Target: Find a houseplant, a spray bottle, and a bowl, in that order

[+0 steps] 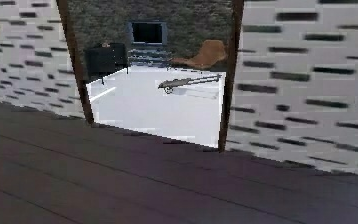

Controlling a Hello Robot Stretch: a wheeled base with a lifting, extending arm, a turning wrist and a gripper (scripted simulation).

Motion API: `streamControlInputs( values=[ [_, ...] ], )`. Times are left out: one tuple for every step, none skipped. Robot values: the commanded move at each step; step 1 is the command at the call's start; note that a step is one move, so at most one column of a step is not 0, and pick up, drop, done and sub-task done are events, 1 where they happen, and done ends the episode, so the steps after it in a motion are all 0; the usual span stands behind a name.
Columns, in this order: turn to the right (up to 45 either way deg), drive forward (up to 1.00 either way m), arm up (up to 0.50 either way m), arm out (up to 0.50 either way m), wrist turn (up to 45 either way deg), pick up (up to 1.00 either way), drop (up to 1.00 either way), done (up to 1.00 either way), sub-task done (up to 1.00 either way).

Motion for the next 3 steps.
streamControlInputs(
  values=[
    [0.0,1.00,0.00,0.00,0.0,0.00,0.00,0.00,0.00],
    [0.0,0.70,0.00,0.00,0.0,0.00,0.00,0.00,0.00],
    [45.0,0.00,0.00,0.00,0.0,0.00,0.00,0.00,0.00]
  ],
)
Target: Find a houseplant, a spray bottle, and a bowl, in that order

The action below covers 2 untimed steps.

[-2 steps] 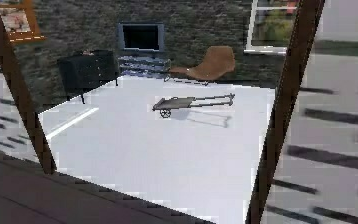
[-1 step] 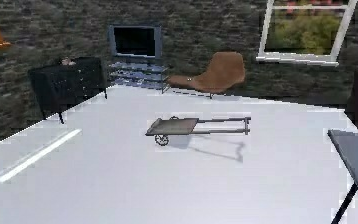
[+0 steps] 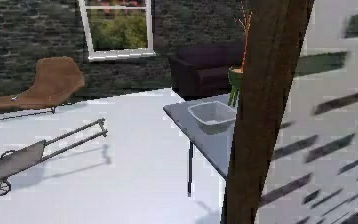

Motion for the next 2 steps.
streamControlInputs(
  values=[
    [9.0,0.00,0.00,0.00,0.0,0.00,0.00,0.00,0.00],
    [0.0,0.00,0.00,0.00,0.0,0.00,0.00,1.00,0.00]
  ],
)
